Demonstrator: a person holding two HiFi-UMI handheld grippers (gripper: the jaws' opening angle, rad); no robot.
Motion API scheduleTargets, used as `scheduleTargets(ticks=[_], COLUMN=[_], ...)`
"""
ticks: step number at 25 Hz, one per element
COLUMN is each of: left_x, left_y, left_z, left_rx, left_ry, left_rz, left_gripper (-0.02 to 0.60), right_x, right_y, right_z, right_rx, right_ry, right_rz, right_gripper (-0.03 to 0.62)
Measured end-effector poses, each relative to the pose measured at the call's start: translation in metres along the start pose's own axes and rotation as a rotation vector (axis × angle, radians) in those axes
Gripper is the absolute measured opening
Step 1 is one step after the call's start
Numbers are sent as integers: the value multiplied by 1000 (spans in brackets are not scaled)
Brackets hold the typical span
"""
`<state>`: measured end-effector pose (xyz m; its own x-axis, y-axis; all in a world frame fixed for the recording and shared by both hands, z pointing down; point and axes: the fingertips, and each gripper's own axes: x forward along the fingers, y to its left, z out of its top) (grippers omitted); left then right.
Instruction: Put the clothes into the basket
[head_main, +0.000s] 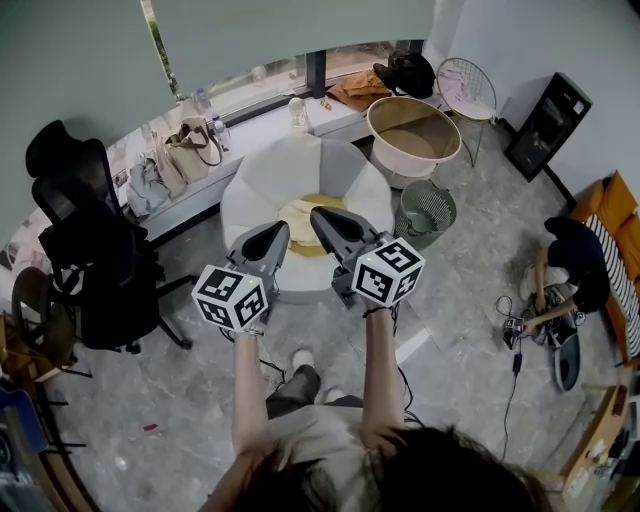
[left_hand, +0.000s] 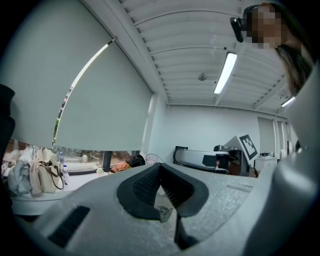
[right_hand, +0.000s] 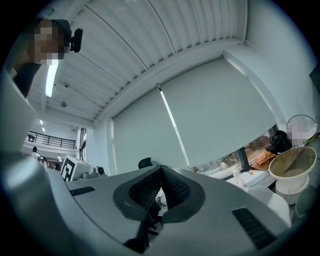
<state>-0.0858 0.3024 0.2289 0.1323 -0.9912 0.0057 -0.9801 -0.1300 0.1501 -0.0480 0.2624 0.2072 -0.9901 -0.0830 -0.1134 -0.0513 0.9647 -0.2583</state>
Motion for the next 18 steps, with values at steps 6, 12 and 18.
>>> scheduleTargets(ticks=[6,12,18], left_x=[21,43,58], left_y=[28,52,69], left_z=[-2,0,4], left_rx=[-9,-8,-1], left_ry=[12,18,18], left_rz=[-24,-43,-67], left_gripper=[11,11,11], right_x=[21,39,55], right_y=[-25,-48,-69], right_z=[-3,2,0], right_rx=[14,-7,-33], right_ry=[-6,-10,13], right_rz=[-35,-77,-129], right_gripper=[9,8,9])
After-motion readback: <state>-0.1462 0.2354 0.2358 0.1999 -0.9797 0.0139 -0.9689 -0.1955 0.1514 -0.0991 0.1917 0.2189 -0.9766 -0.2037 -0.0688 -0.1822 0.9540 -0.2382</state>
